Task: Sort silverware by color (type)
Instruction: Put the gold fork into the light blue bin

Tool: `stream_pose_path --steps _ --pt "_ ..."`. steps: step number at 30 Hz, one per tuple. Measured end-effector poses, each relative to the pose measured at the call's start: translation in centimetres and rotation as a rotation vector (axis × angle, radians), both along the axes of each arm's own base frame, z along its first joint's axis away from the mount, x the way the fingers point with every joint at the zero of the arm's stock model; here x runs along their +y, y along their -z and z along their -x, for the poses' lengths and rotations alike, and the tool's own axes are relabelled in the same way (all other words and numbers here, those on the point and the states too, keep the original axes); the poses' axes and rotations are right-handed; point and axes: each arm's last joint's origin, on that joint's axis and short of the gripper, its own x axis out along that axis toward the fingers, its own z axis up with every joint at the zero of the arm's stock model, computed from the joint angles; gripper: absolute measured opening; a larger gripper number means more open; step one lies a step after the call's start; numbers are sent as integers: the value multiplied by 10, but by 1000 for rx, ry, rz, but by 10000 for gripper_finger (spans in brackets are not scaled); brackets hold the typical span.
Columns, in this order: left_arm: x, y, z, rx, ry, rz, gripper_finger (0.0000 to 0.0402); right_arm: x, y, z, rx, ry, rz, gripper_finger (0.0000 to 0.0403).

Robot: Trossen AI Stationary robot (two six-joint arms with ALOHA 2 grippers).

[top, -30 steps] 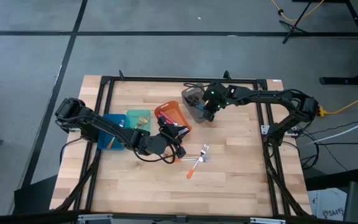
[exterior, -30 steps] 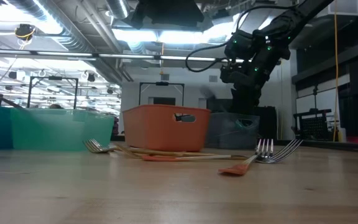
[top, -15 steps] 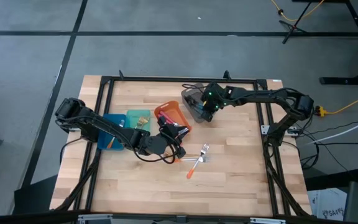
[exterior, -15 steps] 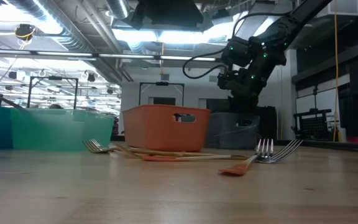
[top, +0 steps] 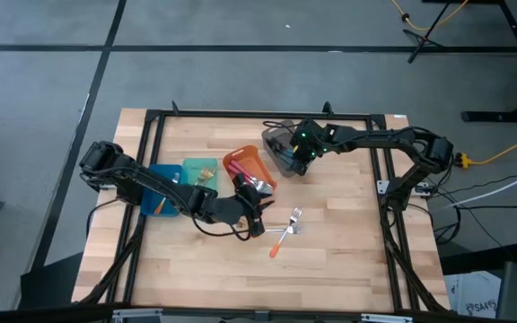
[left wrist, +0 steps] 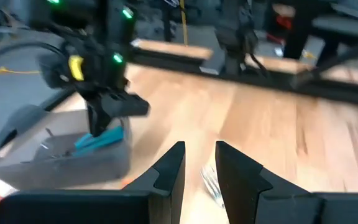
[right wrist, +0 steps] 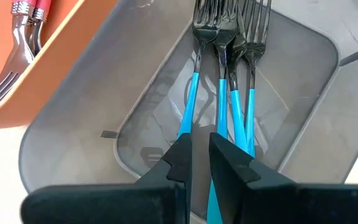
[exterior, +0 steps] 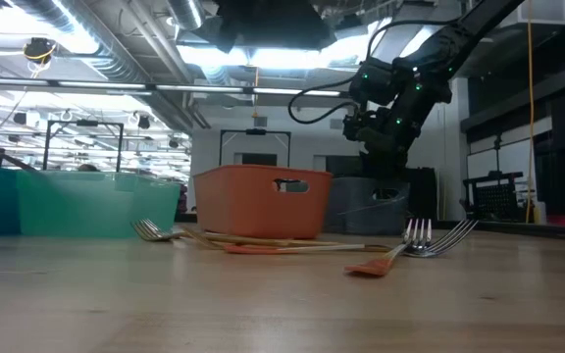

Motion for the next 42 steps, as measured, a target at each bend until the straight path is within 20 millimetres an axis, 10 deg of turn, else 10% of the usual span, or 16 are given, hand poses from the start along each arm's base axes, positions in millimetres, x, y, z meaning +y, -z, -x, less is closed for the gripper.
stream_pose_path --steps 25,42 --pt "8 40 27 556 204 61 82 0 0 0 0 0 -1 46" --pt "12 42 29 296 -361 791 82 0 0 0 -1 2 -3 46"
